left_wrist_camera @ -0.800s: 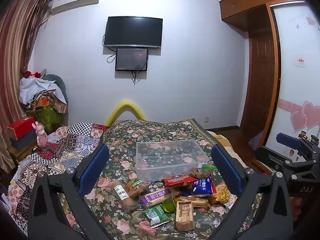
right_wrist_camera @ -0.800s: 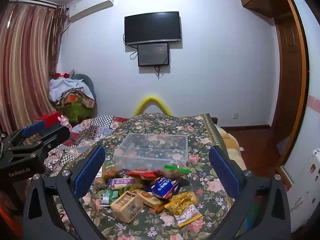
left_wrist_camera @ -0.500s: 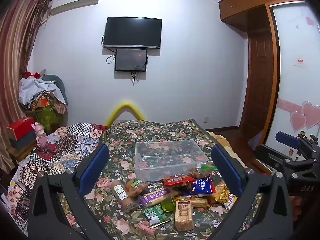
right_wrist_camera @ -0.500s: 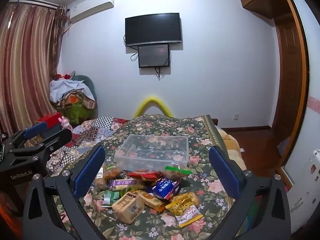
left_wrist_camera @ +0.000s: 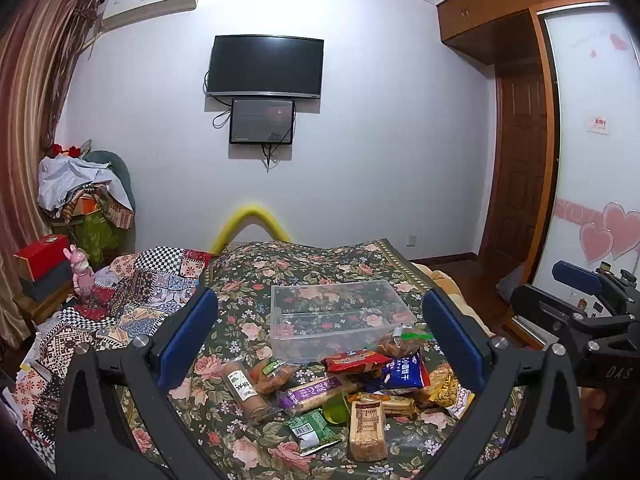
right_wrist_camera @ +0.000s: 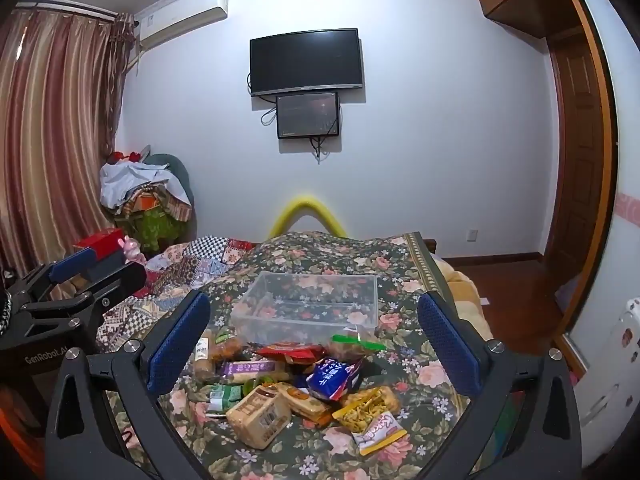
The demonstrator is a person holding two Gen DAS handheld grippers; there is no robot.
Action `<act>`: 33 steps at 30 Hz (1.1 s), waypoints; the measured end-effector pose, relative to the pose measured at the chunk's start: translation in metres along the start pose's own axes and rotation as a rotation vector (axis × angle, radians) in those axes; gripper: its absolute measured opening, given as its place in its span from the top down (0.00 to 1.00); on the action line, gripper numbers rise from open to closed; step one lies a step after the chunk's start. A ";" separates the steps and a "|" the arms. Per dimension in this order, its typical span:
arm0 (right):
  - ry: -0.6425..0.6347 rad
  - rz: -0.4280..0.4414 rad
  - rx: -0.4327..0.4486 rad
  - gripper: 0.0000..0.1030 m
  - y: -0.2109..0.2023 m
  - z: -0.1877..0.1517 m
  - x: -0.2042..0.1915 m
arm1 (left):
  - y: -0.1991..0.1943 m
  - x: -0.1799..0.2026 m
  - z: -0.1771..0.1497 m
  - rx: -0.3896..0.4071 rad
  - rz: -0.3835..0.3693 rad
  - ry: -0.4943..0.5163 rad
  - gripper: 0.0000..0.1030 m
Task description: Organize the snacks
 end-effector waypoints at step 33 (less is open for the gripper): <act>0.020 0.001 0.020 0.00 -0.004 0.001 0.001 | -0.001 0.002 0.003 -0.001 -0.002 0.000 0.00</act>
Point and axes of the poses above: each gripper's, at about its wrist camera, not at the fingertips, and y roughly the way its jaws point, x to its right, z to its top, the point moved 3 cm from there along y, roughly the way its jaws point, and after that the axes turned 4 degrees about -y, right-handed, at the moved point
